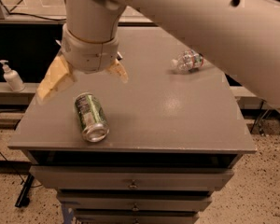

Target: Place green can upright

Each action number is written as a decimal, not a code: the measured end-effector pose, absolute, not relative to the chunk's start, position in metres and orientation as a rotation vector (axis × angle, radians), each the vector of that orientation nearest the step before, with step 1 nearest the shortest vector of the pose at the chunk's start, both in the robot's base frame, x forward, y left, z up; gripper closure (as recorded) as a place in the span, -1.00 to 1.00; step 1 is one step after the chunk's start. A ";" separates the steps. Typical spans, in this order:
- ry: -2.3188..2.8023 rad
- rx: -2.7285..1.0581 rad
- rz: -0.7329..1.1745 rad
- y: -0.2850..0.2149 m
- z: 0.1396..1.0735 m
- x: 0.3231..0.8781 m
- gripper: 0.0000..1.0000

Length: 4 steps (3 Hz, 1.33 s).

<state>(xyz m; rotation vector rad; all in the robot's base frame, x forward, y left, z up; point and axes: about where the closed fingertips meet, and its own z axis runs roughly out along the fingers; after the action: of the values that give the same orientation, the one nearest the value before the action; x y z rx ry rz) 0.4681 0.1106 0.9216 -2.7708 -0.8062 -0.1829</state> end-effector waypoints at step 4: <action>-0.665 -2.940 -0.224 0.098 0.839 0.495 -1.00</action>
Offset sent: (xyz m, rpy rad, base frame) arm 0.0403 -0.0360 -0.0628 -0.1558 -0.0899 -0.1425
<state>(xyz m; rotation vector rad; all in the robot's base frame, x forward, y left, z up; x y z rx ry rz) 0.4951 0.0975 0.8386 -2.9396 -0.6654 -0.2237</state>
